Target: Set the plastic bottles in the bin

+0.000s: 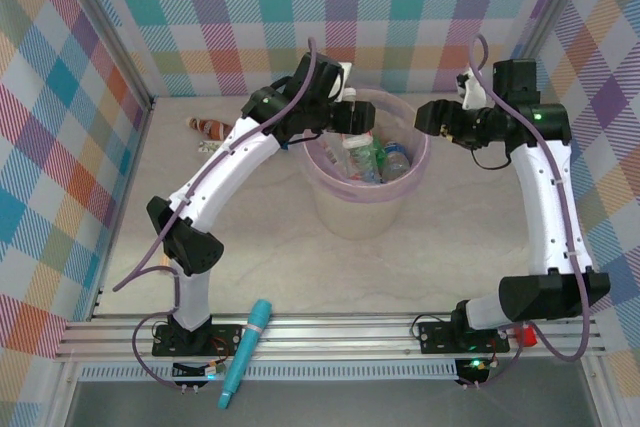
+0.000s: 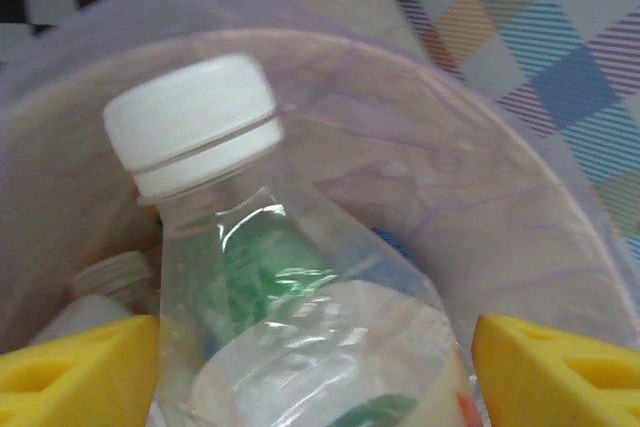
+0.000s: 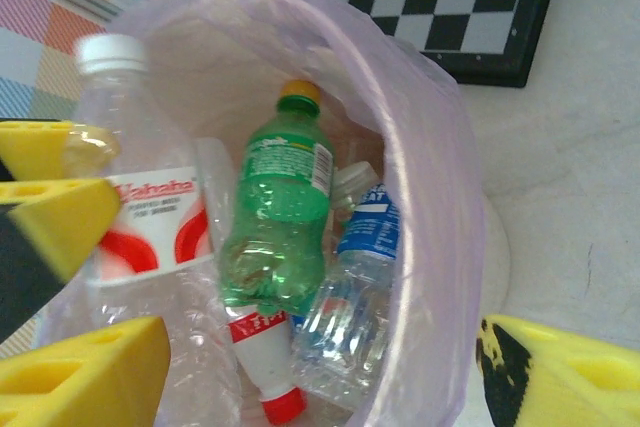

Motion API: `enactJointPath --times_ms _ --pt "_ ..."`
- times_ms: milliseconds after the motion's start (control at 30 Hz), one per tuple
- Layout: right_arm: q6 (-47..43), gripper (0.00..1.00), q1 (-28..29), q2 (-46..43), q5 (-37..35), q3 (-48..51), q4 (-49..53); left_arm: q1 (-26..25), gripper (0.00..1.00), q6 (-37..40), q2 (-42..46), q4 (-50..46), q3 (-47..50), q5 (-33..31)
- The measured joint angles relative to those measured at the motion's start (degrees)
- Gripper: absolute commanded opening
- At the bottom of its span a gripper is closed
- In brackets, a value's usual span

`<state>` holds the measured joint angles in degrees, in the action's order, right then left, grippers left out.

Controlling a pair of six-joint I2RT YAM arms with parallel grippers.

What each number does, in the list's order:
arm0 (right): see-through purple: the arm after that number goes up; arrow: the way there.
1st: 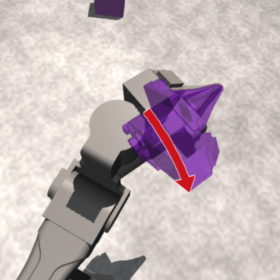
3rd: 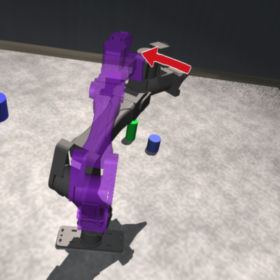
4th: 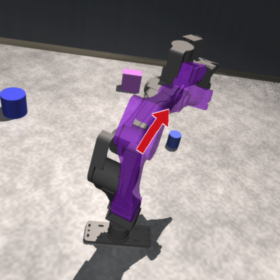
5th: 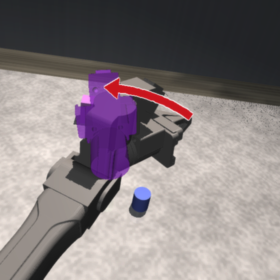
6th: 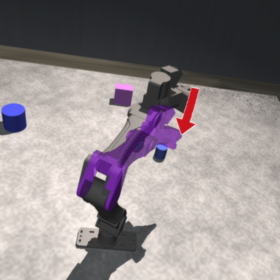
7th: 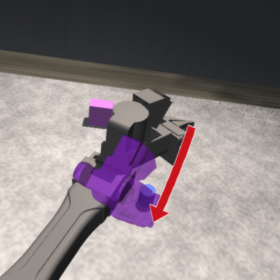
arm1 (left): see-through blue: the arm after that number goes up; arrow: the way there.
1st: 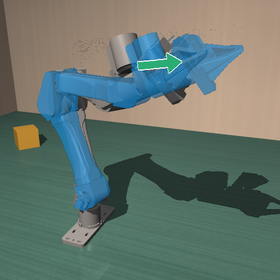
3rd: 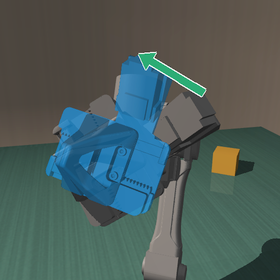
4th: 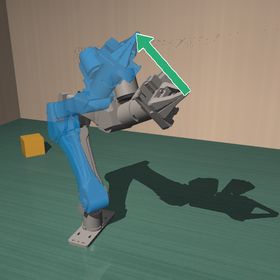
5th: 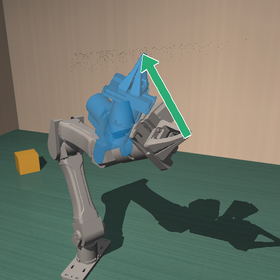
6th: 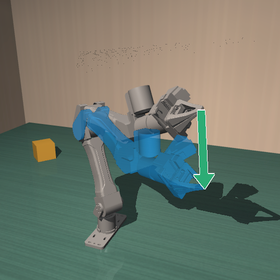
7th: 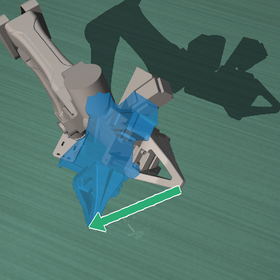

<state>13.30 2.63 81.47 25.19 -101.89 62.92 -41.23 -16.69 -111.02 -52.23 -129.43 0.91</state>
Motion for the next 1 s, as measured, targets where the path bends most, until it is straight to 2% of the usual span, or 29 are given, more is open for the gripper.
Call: enactJointPath --times_ms 200,333,667,833,1000 --pt "0.0 0.8 0.0 -1.0 0.4 -0.6 0.2 0.0 0.79 2.9 0.5 -5.8 -0.2 -9.6" --pt "0.0 0.8 0.0 -1.0 0.4 -0.6 0.2 -0.1 0.76 3.7 1.0 -6.8 -0.2 -12.4" --pt "0.4 0.8 0.0 -1.0 0.4 -0.6 0.2 -1.7 0.64 3.1 6.1 -1.8 1.9 -7.1" --pt "0.9 0.8 0.0 -1.0 0.5 -0.6 0.2 -4.2 0.58 3.1 5.4 -1.1 1.9 -4.9" --pt "1.1 0.8 0.0 -1.0 0.7 -0.1 0.1 -5.1 0.47 3.2 2.7 -1.6 2.7 -3.7"
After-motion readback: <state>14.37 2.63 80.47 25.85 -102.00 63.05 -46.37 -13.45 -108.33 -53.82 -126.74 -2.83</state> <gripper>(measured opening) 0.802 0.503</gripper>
